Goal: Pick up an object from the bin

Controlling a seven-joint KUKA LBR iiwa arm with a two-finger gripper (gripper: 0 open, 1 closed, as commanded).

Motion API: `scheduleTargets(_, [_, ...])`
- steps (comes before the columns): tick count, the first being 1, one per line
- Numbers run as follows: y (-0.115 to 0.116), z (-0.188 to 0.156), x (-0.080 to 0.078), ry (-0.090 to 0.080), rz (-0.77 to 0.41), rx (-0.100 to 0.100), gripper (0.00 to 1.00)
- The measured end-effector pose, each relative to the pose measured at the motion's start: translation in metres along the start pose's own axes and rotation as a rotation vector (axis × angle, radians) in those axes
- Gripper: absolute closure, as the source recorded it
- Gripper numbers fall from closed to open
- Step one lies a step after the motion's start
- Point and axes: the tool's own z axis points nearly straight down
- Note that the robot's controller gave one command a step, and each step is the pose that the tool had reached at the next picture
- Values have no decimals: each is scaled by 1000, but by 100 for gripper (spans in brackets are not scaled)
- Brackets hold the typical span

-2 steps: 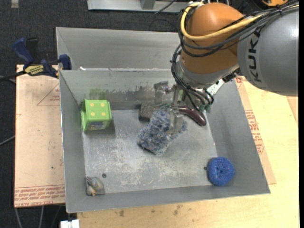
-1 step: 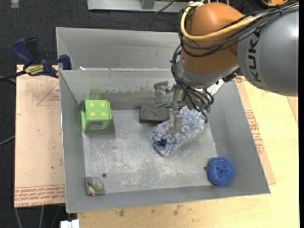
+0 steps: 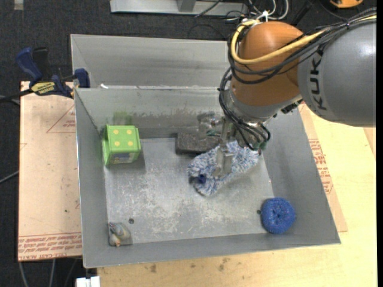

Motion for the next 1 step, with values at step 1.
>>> scheduleTargets(1, [-16,45,30,11,-79,0,0])
